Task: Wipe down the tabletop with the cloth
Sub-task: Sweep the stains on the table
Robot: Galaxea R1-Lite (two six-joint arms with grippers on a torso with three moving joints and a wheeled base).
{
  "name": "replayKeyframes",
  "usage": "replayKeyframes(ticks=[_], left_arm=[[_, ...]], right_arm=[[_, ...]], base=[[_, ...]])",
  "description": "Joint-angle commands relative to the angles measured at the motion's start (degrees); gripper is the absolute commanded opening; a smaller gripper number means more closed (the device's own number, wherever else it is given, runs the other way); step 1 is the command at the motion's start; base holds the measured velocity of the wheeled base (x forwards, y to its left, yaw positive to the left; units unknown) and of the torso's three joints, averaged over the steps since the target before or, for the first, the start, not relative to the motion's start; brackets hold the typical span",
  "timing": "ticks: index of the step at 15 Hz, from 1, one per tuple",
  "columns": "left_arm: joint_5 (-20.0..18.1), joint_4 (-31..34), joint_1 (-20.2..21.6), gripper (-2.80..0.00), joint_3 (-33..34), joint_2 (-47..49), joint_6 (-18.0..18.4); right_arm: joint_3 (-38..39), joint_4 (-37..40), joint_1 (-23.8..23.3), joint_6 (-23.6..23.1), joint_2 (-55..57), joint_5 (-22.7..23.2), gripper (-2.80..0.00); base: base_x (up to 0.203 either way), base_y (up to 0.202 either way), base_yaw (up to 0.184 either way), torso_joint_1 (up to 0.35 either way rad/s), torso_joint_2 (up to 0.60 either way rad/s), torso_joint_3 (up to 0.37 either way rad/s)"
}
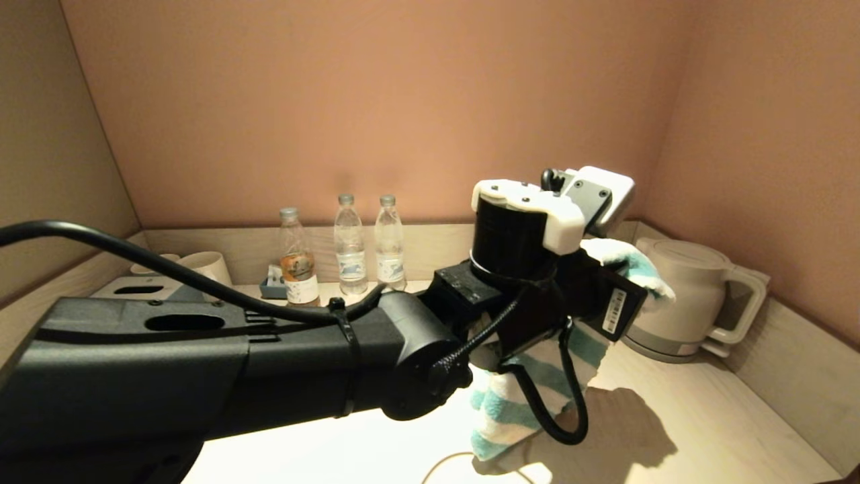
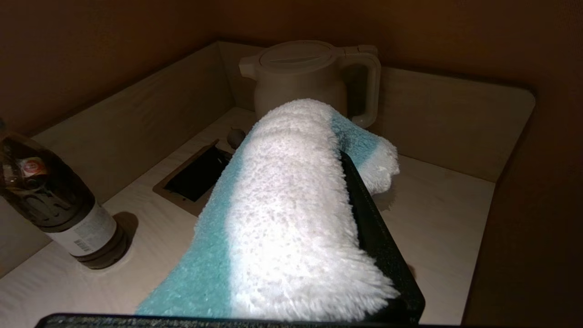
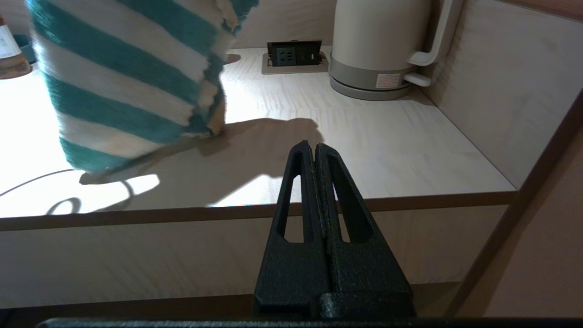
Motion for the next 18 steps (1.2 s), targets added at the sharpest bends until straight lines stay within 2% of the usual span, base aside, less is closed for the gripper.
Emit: replayKeyframes(ticks=[1,5,9,11,13,15,18], left_arm=[[0.04,-0.27,-0.34,-2.80,0.05,1.76,0.05],[1.03,-1.36,-2.92,-2.80,0.83,6.80,-0.54],[3.73,-1.50,-4.73,-2.80,3.30,9.05,-4.87],[5.89,-1.55,-4.95,-2.80,5.32,10.34,-5.60],[6.37,-1.59,-5.00,-2.80,5.59,10.55,-5.75],[9.82,-3.03,-4.92,-2.80,7.76,11.28,-5.90],[10.55,-5.81,-4.91,-2.80,11.87,10.89,-5.88]], right_arm=[[0.00,-0.02,-0.04,-0.02,0.02,0.00,-2.80],[0.00,-0.02,-0.04,-0.02,0.02,-0.04,-2.80],[0.00,-0.02,-0.04,-0.02,0.02,-0.09,-2.80],[0.00,-0.02,-0.04,-0.02,0.02,0.00,-2.80],[0.00,-0.02,-0.04,-0.02,0.02,0.00,-2.80],[0.00,-0.02,-0.04,-0.02,0.02,0.00,-2.80],[0.00,-0.02,-0.04,-0.02,0.02,0.00,-2.80]], base=[[0.000,0.000,0.000,0.000,0.00,0.000],[0.000,0.000,0.000,0.000,0.00,0.000],[0.000,0.000,0.000,0.000,0.00,0.000],[0.000,0.000,0.000,0.000,0.00,0.000],[0.000,0.000,0.000,0.000,0.00,0.000],[0.000,0.000,0.000,0.000,0.00,0.000],[0.000,0.000,0.000,0.000,0.00,0.000]])
